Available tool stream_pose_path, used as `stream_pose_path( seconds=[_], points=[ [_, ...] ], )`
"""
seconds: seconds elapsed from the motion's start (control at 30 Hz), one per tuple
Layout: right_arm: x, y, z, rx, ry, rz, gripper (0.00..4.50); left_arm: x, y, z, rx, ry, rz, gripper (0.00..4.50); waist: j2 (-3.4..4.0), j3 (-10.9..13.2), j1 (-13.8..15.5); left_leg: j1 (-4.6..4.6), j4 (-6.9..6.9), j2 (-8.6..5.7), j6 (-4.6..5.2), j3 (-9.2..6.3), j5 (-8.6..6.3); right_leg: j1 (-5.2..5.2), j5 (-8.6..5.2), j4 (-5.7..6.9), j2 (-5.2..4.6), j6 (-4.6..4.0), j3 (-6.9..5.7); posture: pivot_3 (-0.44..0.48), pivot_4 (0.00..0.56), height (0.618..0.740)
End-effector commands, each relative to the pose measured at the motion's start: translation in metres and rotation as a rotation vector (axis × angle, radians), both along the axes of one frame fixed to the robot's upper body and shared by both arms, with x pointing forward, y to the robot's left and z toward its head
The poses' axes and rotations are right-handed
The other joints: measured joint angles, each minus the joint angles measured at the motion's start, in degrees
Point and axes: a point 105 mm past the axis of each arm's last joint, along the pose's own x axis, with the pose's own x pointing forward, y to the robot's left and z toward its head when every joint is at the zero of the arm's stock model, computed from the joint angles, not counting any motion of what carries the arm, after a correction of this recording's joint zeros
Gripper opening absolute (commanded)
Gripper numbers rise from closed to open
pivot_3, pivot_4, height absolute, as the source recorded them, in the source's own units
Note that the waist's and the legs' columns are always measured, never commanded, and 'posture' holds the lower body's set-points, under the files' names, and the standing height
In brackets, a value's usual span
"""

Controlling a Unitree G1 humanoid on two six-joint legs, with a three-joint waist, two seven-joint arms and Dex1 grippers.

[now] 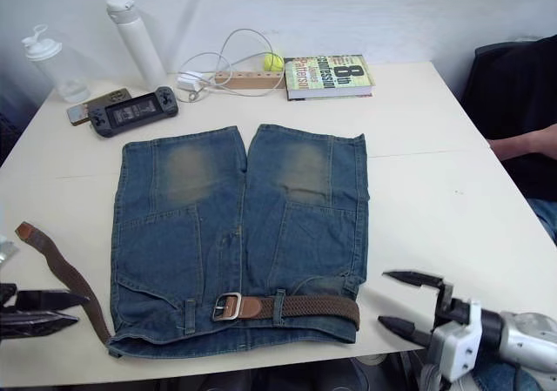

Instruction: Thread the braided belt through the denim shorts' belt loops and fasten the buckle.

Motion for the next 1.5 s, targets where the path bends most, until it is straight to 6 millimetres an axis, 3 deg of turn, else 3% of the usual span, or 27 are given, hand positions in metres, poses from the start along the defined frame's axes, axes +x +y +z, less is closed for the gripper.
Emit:
stream_pose_path(
  seconds=[0.03, 0.13, 0.27, 0.37, 0.47, 0.57, 0.67, 0.93, 0.97, 1.0, 1.27, 1.37, 1.5],
  points=[
    [0.064, -0.035, 0.057, 0.104, -0.143, -0.241, 4.50, 0.022, 0.022, 0.045, -0.133, -0.143, 0.073, 4.46, 0.20, 0.1, -0.6, 0.09, -0.02, 0.01, 0.01, 0.00, -0.02, 0.09, -0.01, -0.01, 0.02, -0.02, 0.00, 0.000, 0.150, 0.734],
    [0.083, -0.030, 0.067, 0.136, -0.138, -0.256, 4.50, 0.039, 0.020, 0.048, -0.134, -0.217, 0.086, 4.46, 0.17, 0.1, -0.9, 0.04, 0.01, 0.31, -0.26, -0.02, -0.10, -0.01, -0.11, 0.07, 0.28, -0.20, -0.09, 0.000, 0.150, 0.734],
    [0.147, -0.004, 0.069, 0.265, 0.208, -0.418, 4.50, 0.100, -0.001, 0.027, -0.020, -0.324, 0.197, 4.46, 0.29, 0.1, -1.2, -0.02, 0.03, 0.35, -0.33, -0.01, -0.09, -0.12, -0.14, 0.16, 0.29, -0.26, -0.08, 0.000, 0.150, 0.734],
    [0.179, 0.029, 0.079, 0.349, 0.411, -0.439, 4.50, 0.141, -0.014, 0.012, 0.135, -0.368, 0.274, 4.46, 0.27, 0.1, -1.3, -0.08, 0.13, 0.33, -0.38, -0.01, -0.05, -0.21, -0.13, 0.35, 0.27, -0.25, -0.05, 0.000, 0.150, 0.734],
    [0.196, 0.060, 0.085, 0.345, 0.503, -0.403, 4.50, 0.165, -0.031, 0.007, 0.218, -0.414, 0.256, 4.46, 0.04, 0.0, -1.4, -0.98, 0.26, 0.37, -0.63, -0.01, 0.10, -1.29, -0.15, 0.89, 0.34, -0.29, -0.02, 0.000, 0.150, 0.734],
    [0.200, 0.086, 0.080, 0.282, 0.626, -0.352, 4.50, 0.175, -0.039, 0.001, 0.274, -0.418, 0.209, 4.46, 0.06, 0.0, -1.8, -2.14, 0.75, 0.33, -0.71, 0.02, 0.22, -2.60, -0.16, 1.36, 0.35, -0.31, -0.18, 0.000, 0.150, 0.734],
    [0.195, 0.101, 0.064, 0.198, 0.734, -0.323, 4.50, 0.179, -0.039, -0.008, 0.342, -0.405, 0.159, 4.46, 0.06, 0.0, -2.1, -2.29, 0.90, 0.30, -0.62, 0.01, 0.17, -2.73, -0.16, 1.44, 0.27, -0.31, -0.39, 0.000, 0.150, 0.734],
    [0.188, 0.096, 0.014, 0.010, 0.854, -0.417, 4.50, 0.169, -0.024, -0.046, 0.529, -0.324, 0.059, 4.46, 0.11, -0.2, -1.6, -2.14, 1.06, 0.10, -0.51, 0.01, 0.10, -2.46, -0.15, 1.23, 0.12, -0.28, -0.30, 0.000, 0.150, 0.734],
    [0.187, 0.097, 0.012, 0.003, 0.851, -0.416, 3.97, 0.170, -0.025, -0.045, 0.502, -0.321, 0.073, 3.90, 0.15, -0.3, -1.5, -1.99, 1.06, 0.08, -0.52, 0.01, 0.10, -2.40, -0.15, 1.34, 0.12, -0.28, -0.25, 0.000, 0.150, 0.734],
    [0.185, 0.098, 0.010, -0.014, 0.843, -0.405, 3.69, 0.170, -0.027, -0.044, 0.481, -0.319, 0.073, 3.61, 0.19, -0.4, -1.5, -1.93, 1.06, 0.08, -0.54, 0.01, 0.10, -2.38, -0.15, 1.40, 0.12, -0.28, -0.23, 0.000, 0.150, 0.734],
    [0.169, 0.101, 0.008, -0.097, 0.754, -0.311, 0.17, 0.165, -0.041, -0.032, 0.392, -0.364, 0.039, 0.30, 0.15, -0.7, -1.5, -1.90, 1.05, 0.05, -0.52, 0.01, 0.09, -2.43, -0.15, 1.65, 0.14, -0.29, -0.10, 0.000, 0.150, 0.734],
    [0.174, 0.102, 0.026, -0.066, 0.671, -0.307, 0.08, 0.166, -0.049, -0.020, 0.325, -0.436, 0.042, 0.00, 0.15, -0.7, -1.4, -1.91, 1.06, 0.02, -0.50, 0.00, 0.07, -2.44, -0.15, 1.57, 0.11, -0.29, -0.09, 0.000, 0.150, 0.734],
    [0.208, 0.087, 0.073, -0.026, 0.506, -0.388, 0.08, 0.194, -0.063, 0.008, 0.290, -0.600, 0.093, 0.00, 0.13, -0.7, -1.1, -2.02, 1.11, 0.00, -0.50, 0.00, 0.08, -2.50, -0.15, 1.57, 0.10, -0.29, -0.11, 0.000, 0.150, 0.734]
  ],
)
